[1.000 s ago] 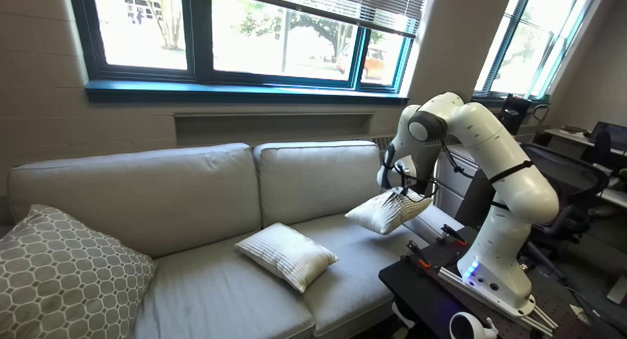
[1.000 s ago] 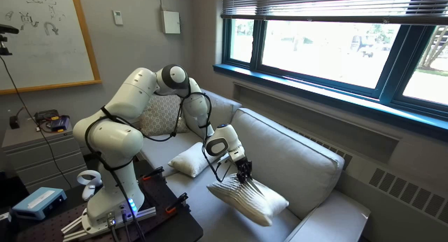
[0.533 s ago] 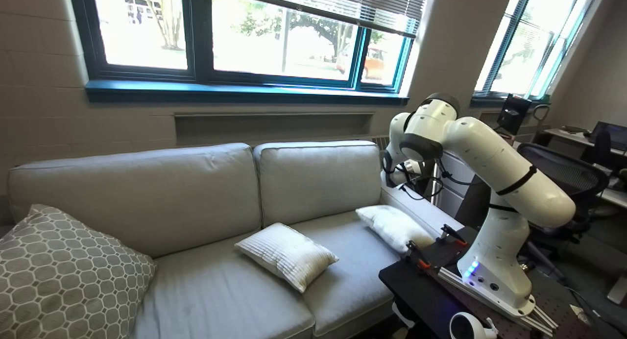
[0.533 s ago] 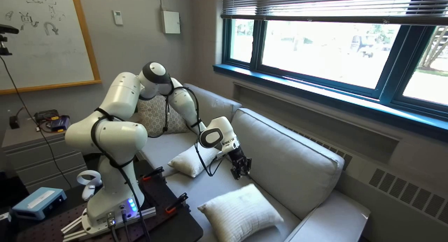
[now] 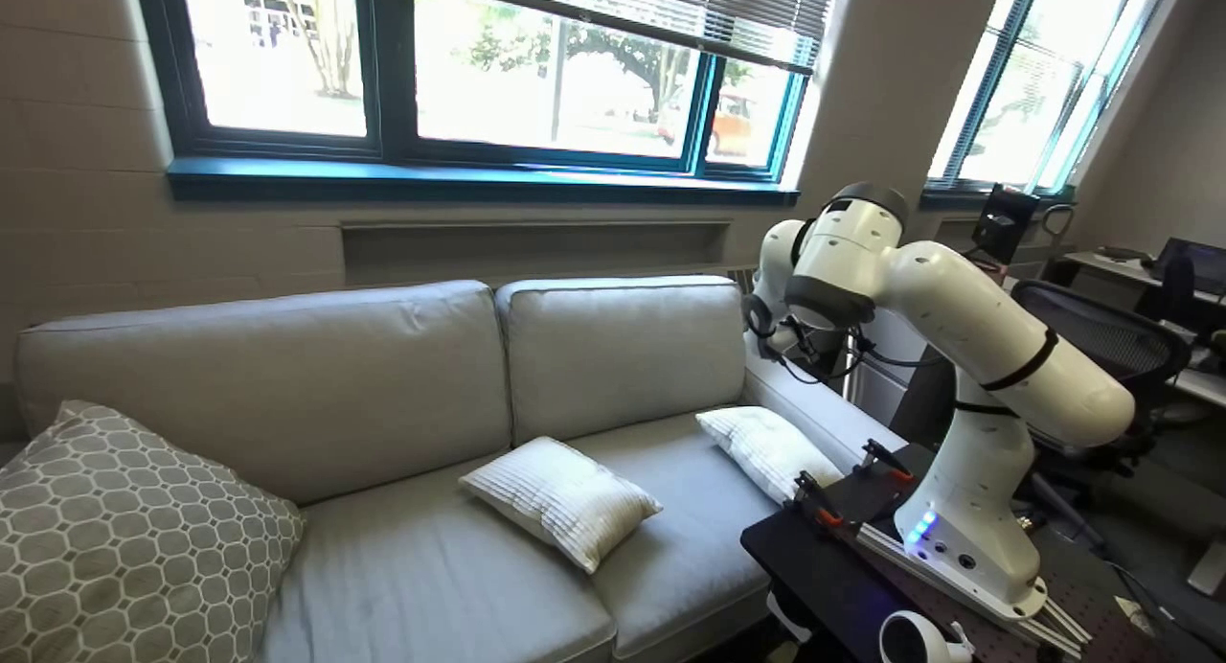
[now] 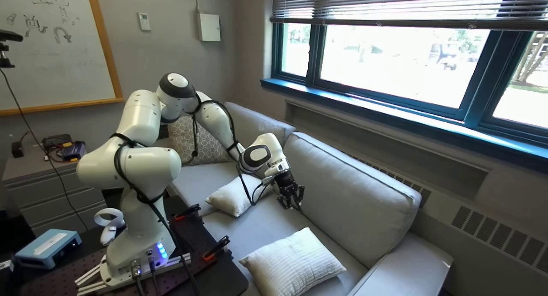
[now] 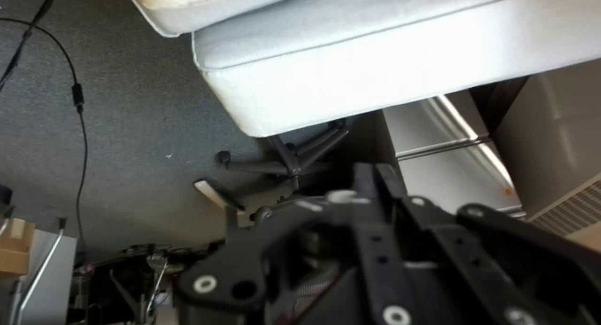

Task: Pick up the pillow and lean it against the handle of the couch, pick up the second pillow and lean it against the first pillow

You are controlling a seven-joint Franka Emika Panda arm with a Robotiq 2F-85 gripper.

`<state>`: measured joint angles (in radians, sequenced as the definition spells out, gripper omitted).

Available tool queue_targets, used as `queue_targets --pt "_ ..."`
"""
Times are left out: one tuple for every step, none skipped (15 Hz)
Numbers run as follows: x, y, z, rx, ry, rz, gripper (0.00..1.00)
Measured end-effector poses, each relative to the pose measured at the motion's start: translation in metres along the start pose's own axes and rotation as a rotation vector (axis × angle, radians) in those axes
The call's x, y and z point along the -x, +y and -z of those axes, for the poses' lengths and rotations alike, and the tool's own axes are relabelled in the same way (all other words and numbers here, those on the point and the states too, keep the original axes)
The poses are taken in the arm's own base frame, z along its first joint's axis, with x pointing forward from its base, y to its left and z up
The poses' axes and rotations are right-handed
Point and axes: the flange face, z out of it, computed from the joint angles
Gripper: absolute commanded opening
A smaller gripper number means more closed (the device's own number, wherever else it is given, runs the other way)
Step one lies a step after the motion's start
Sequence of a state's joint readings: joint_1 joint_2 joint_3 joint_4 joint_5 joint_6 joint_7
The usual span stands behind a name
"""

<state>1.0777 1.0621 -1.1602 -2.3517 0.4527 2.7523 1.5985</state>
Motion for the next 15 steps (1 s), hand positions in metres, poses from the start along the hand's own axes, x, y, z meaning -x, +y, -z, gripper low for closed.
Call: queue_targets --pt "0.007 -0.001 0.002 -0.008 -0.012 0.009 0.21" --pt "0.007 -0.001 0.002 -0.007 -0.007 0.009 0.28" --pt "0.005 0.000 0.000 -0.003 -0.003 0.010 0.31" --pt "0.004 0.000 -0.001 0.000 -0.001 0.009 0.31" --pt "0.003 0.000 -0.003 0.002 0.001 0.007 0.31" --pt "0.002 0.000 -0.003 0.003 0.002 0.007 0.56" --pt "0.002 0.000 -0.003 0.003 0.002 0.007 0.57" --pt "0.002 0.000 -0.004 0.003 0.006 0.013 0.62" --pt "0.005 0.001 -0.004 0.004 0.011 0.026 0.69" --pt "0.009 0.002 -0.004 0.007 0.014 0.039 0.77" --pt "0.016 0.003 -0.004 0.014 0.015 0.053 0.85" --pt "0.025 0.005 -0.004 0.026 0.014 0.065 0.92" --pt "0.036 0.007 -0.003 0.042 0.013 0.079 0.99" --pt "0.049 0.009 -0.002 0.062 0.010 0.092 1.00" --pt "0.061 0.011 -0.002 0.085 0.009 0.105 1.00"
